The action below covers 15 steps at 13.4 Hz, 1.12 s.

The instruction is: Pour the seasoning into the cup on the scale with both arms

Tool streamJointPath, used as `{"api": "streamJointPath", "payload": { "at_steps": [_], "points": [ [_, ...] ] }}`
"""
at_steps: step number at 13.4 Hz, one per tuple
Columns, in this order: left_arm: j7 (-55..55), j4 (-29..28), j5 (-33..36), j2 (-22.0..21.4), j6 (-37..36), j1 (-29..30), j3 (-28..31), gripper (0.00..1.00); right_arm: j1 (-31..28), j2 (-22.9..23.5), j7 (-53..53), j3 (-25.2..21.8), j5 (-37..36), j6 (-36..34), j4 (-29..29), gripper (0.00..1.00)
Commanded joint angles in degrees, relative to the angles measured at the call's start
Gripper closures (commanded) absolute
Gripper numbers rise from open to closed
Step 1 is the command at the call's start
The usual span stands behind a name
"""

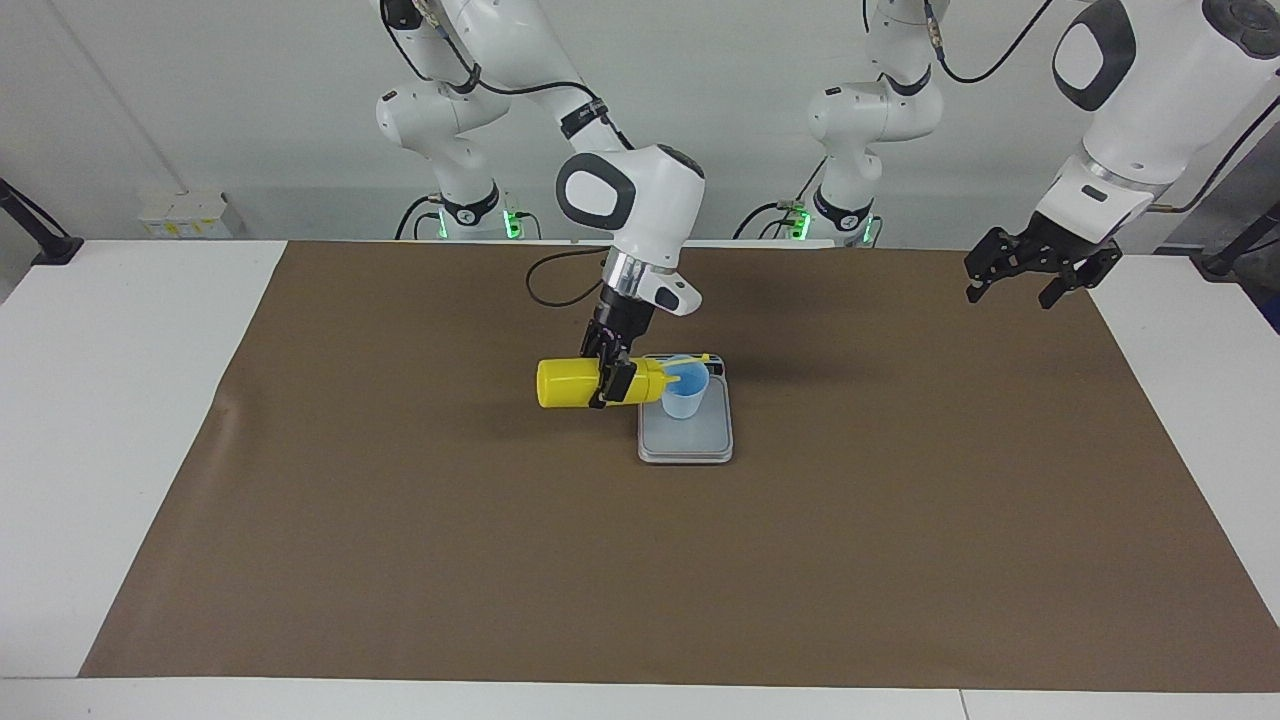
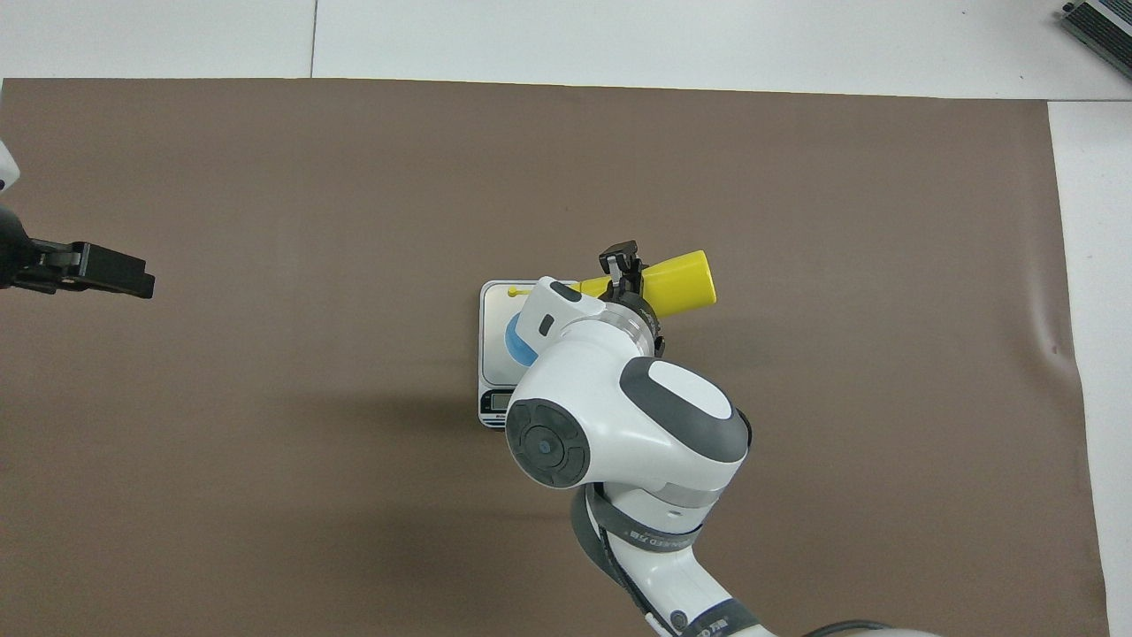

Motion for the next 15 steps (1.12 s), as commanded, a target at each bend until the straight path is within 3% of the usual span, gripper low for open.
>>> {"api": "streamJointPath", "payload": {
  "at_steps": [1,8,15],
  "points": [
    [-0.3,-2.1,-0.4,-1.8,1.1,0.6,-0.4,0.0,-0.5,-3.0,0.3,0.4,3.8,0.1,-0.3,1.0],
    [-0.3,-2.1,-0.4,-1.8,1.1,0.7,-0.4,0.0,-3.3,-8.5,-1.5,0.2,17.2,0.0,-0.3,1.0],
    [-0.3,-2.1,-0.4,-1.8,1.1,0.6,-0.4,0.0,-13.0,-13.1,-18.7,0.2,38.5,0.0,-0.5,1.0]
  ]
}}
